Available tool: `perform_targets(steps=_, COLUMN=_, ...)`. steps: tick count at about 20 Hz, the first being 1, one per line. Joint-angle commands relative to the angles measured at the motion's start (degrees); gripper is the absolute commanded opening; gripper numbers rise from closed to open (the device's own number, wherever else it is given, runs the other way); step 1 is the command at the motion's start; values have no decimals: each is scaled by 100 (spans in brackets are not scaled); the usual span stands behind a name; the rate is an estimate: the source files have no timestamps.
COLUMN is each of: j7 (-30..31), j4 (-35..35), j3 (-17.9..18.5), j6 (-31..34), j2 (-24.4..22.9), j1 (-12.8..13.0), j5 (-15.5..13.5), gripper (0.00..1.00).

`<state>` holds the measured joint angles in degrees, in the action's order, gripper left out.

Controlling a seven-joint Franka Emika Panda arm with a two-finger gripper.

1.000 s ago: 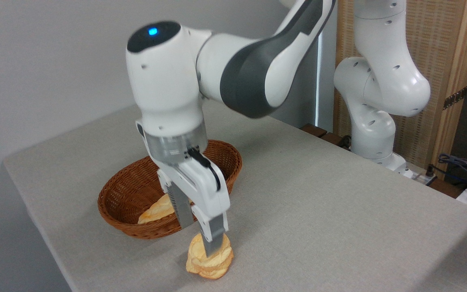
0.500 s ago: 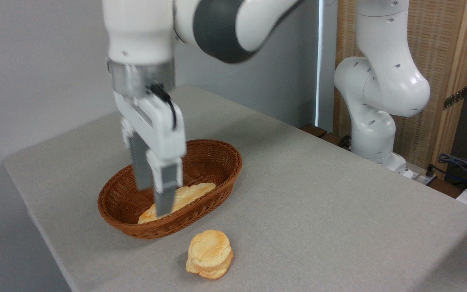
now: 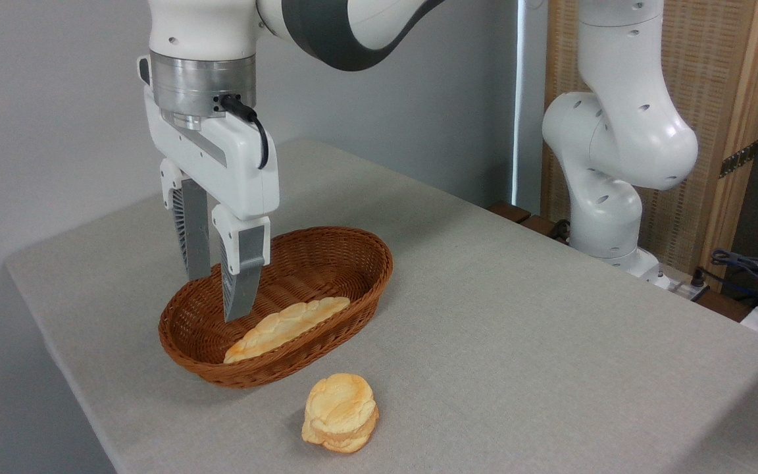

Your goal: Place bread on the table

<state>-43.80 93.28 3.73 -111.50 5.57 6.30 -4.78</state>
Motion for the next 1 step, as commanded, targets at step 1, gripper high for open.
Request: perform_targets(steps=1, j7=91, j4=-38, j3=5, j6=84, j2=23, j1=-6, j5=-15, gripper=100)
